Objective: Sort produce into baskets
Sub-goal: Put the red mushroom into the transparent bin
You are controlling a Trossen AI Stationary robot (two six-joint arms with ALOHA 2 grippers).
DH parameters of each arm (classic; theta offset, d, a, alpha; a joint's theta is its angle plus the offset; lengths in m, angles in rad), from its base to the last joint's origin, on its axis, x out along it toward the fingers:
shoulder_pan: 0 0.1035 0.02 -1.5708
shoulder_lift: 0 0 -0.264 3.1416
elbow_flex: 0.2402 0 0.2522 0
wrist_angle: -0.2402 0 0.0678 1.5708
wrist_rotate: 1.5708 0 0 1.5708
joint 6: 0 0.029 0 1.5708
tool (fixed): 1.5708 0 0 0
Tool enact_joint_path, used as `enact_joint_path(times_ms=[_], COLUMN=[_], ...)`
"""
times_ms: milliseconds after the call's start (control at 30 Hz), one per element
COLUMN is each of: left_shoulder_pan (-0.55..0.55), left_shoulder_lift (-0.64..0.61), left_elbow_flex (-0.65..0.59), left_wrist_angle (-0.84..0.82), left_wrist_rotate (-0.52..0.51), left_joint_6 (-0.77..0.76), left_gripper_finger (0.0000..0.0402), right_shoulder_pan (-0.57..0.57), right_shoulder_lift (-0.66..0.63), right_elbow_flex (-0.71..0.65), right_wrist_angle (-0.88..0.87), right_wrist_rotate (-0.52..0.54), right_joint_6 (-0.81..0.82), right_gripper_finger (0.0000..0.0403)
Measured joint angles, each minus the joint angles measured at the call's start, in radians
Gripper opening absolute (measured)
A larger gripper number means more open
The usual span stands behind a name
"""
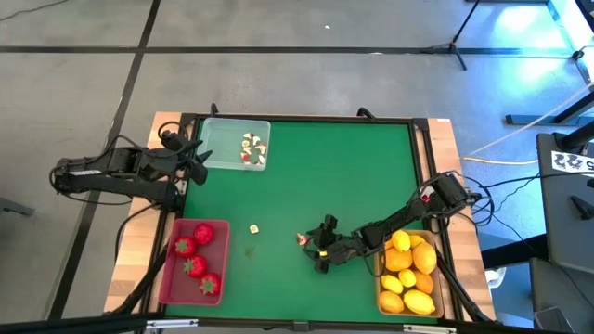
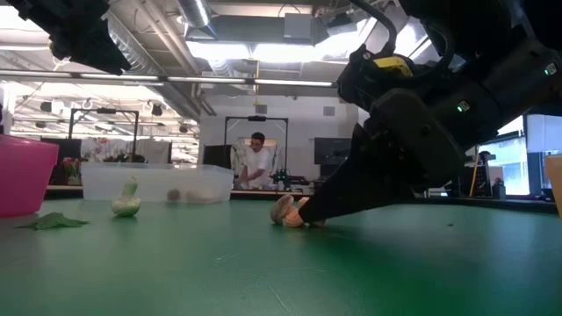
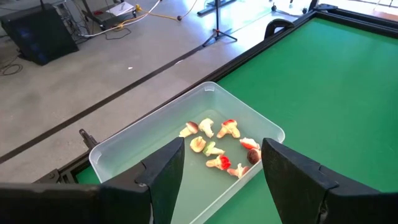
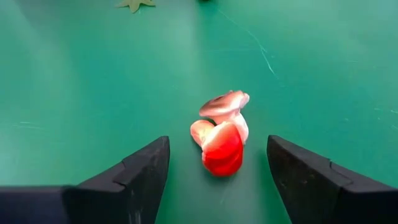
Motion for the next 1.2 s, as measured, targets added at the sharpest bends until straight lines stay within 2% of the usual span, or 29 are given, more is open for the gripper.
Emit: enact_joint_path(times_ms=[367,667,967,1200], left_shoulder_pan=[0.0,0.0,0.0,0.0], left_shoulder_lift=[0.0,0.0,0.0,0.0], left_elbow_flex=[0.0,0.0,0.0,0.0], left_wrist_angle=[0.0,0.0,0.0,0.0], left_wrist_rotate=[0.0,0.0,0.0,0.0], left_joint_6=[0.0,0.0,0.0,0.0], left_gripper_finger=[0.021,0.021,0.021,0.021], right_shoulder_pan=[0.0,0.0,0.0,0.0], right_shoulder_lift=[0.0,0.0,0.0,-0.001], right_elbow_flex=[0.0,0.0,0.0,0.011], right_wrist_angle=[-0.002,0.016,0.042,0.129], right_wrist_rotate=[0.0,0.0,0.0,-0.069], right_joint_6=[0.0,0.0,0.037,0.067], right_gripper_finger=[0.0175,0.0116,0.0076,0.0073])
